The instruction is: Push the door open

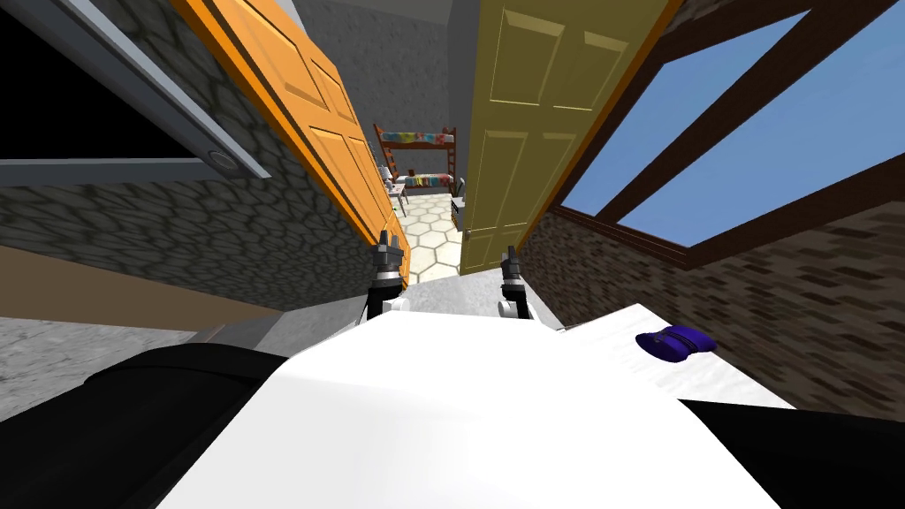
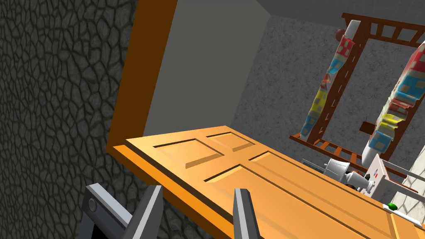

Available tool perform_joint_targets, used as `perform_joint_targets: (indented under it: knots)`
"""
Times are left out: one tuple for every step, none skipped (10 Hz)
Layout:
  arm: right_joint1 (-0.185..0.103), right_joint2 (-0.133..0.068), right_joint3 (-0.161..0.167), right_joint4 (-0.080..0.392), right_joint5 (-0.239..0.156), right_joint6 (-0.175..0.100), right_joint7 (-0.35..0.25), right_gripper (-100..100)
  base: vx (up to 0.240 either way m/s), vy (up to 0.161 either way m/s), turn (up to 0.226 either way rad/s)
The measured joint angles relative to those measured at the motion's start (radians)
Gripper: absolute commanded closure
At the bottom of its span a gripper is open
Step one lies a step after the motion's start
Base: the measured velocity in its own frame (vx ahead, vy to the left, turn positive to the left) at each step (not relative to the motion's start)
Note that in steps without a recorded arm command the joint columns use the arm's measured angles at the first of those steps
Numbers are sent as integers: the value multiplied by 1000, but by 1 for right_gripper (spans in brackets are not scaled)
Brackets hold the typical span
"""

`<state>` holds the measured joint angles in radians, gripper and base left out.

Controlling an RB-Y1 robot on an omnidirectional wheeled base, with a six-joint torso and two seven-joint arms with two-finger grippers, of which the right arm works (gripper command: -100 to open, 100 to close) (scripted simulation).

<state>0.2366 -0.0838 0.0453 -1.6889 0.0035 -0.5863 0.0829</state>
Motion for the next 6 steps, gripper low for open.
perform_joint_targets:
  knots:
    - [-7, 1, 2, 28, 0, -10, 0, -100, 69, -31, 49]
    - [-19, 0, 3, 57, -1, -16, -2, -100, 77, -38, 48]
    - [-37, -1, 2, 84, -2, -13, -4, -100, 89, -34, 47]
    - [-49, 0, 4, 109, -2, -13, -6, -100, 77, -13, 17]
    - [-50, 2, 6, 129, -1, -22, -6, -100, 71, -9, 22]
    - [-56, 4, 9, 154, -1, -31, -5, -100, 78, -17, 49]
